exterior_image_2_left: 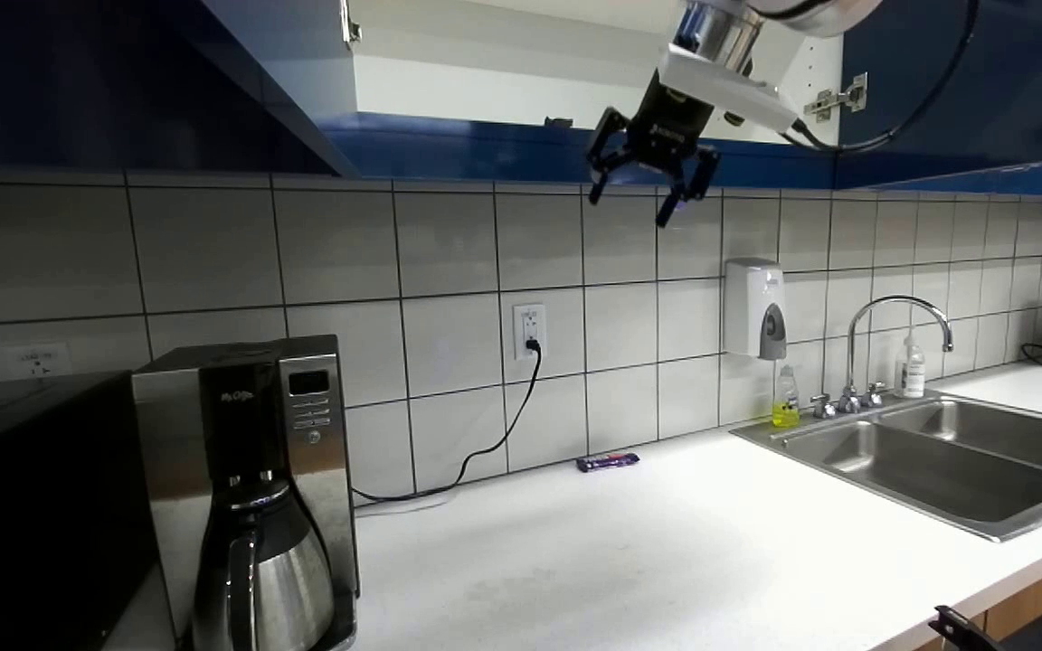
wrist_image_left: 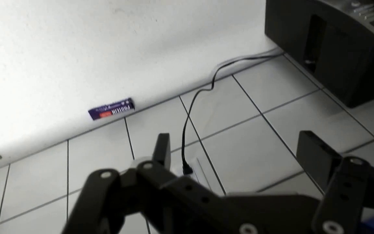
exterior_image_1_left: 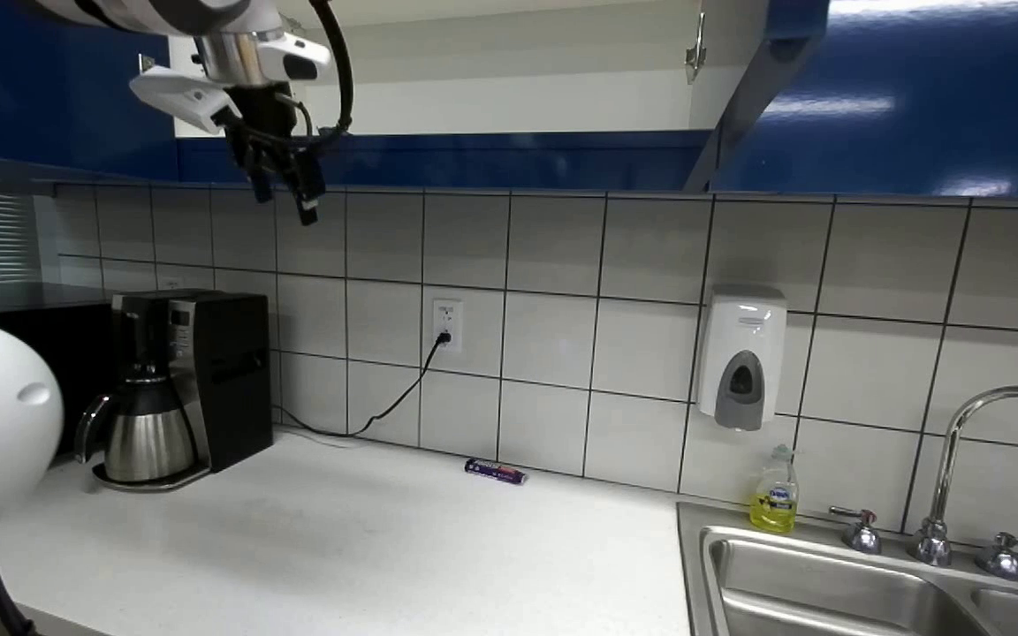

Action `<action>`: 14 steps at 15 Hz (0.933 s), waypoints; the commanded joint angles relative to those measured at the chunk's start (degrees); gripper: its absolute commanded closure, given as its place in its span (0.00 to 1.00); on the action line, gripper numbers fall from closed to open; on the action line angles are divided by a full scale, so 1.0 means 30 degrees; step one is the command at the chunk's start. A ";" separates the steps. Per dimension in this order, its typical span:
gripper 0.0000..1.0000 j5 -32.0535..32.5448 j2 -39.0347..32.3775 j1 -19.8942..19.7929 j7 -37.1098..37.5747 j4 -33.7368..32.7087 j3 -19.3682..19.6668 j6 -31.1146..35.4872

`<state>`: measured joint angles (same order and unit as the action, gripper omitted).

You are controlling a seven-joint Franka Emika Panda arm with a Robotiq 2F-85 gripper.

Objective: Put the chocolate bar inside the cupboard

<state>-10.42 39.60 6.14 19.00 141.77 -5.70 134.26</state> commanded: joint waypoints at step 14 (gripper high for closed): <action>0.00 -0.0373 -0.4831 0.0143 -0.3831 0.3081 0.0389 -0.2347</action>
<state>-12.16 25.90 6.50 9.83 150.48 -4.13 128.12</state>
